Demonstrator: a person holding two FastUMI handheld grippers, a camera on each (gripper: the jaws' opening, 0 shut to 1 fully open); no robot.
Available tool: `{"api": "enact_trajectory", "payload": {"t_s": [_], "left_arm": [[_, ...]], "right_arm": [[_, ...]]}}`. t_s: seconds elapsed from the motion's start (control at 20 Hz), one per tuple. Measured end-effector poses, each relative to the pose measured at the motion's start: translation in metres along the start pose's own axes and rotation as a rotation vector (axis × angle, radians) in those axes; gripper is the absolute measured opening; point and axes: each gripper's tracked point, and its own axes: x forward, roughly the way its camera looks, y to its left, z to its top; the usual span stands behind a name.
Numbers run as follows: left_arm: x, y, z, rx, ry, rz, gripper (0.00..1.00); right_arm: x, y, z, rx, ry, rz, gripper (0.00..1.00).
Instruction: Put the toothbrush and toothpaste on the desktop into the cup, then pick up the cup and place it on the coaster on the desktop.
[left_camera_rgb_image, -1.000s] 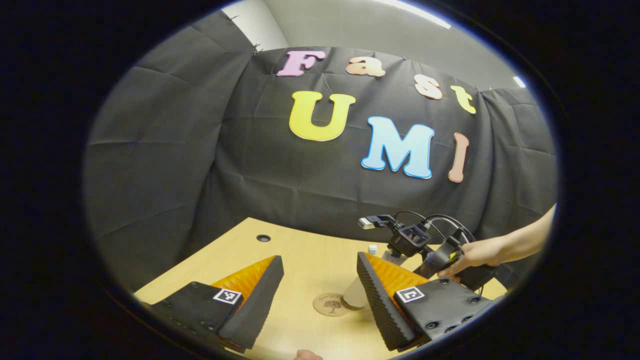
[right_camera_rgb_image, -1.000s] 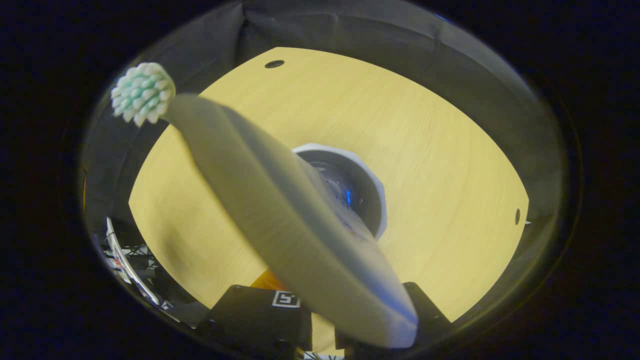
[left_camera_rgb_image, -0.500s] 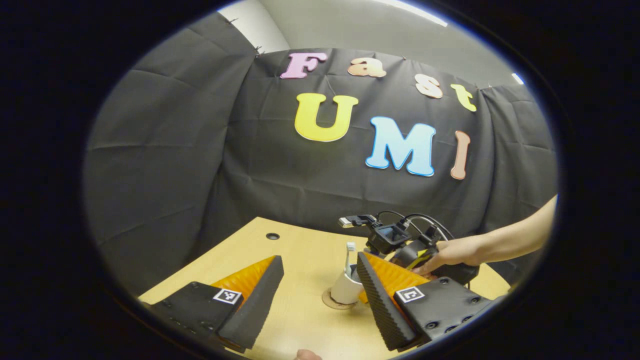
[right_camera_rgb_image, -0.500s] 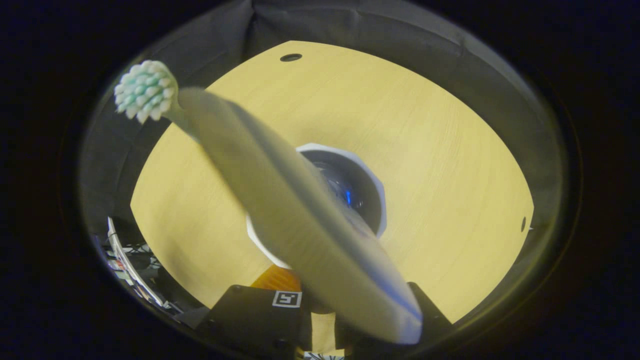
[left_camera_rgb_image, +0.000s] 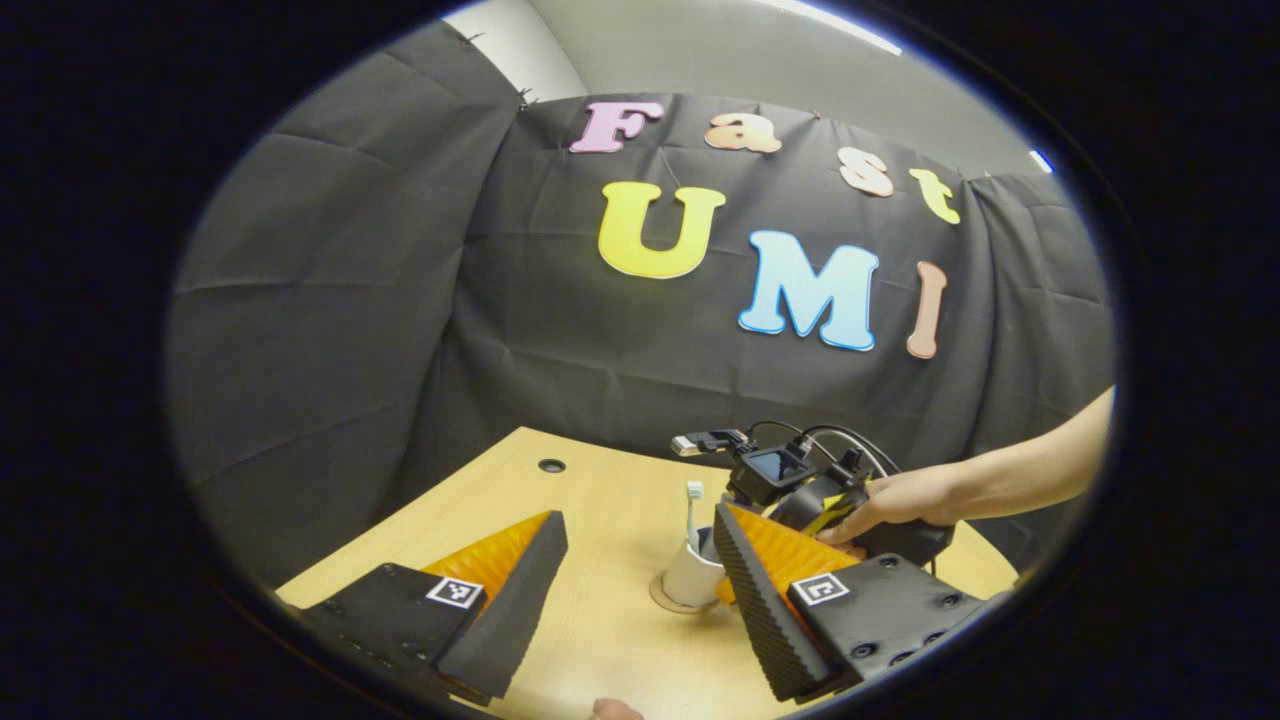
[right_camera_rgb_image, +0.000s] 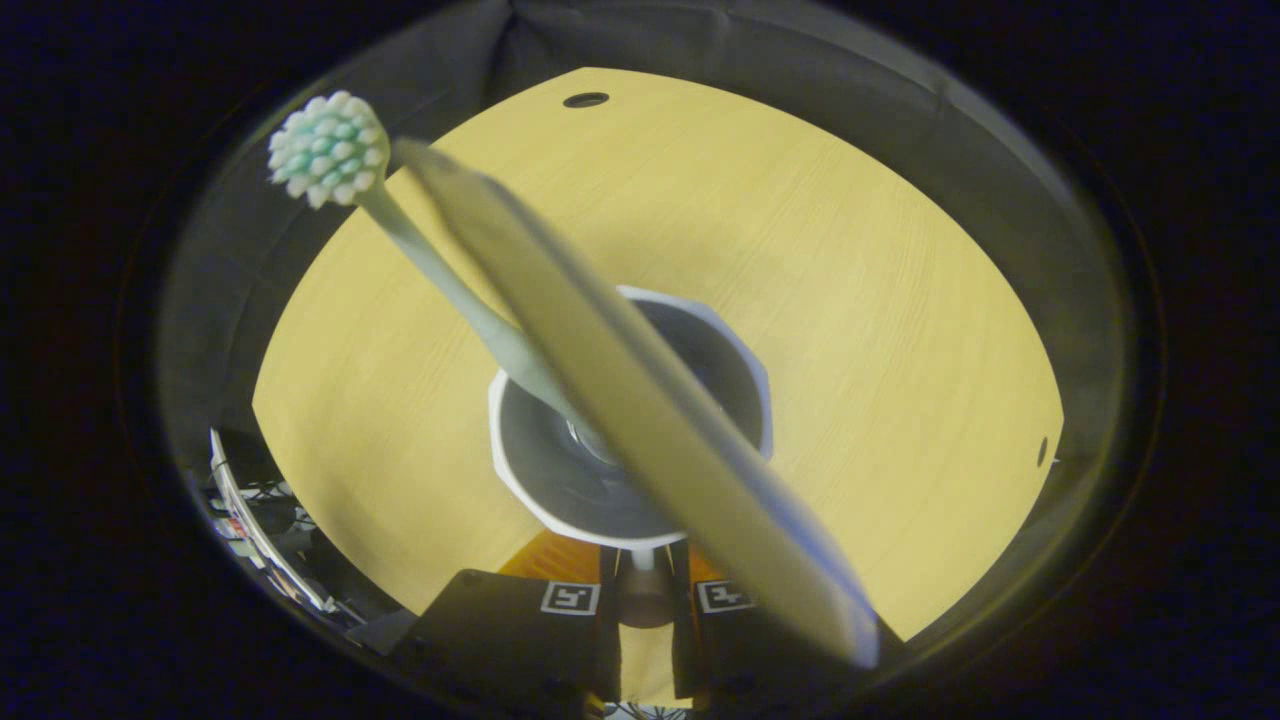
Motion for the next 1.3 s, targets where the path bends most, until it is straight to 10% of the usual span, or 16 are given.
{"api": "enact_trajectory", "payload": {"t_s": [0.55,1.05,1.3], "left_arm": [[0.001,-0.007,0.0,0.024,0.005,-0.026,0.94],[0.009,-0.054,0.009,0.072,-0.001,-0.114,0.96],[0.013,-0.079,0.01,0.073,0.003,-0.157,0.96]], "right_arm": [[-0.03,-0.001,-0.002,0.002,-0.072,0.001,0.47],[-0.108,-0.006,-0.022,0.129,-0.384,0.032,0.77],[-0.15,-0.031,-0.047,0.244,-0.578,-0.034,0.76]]}}
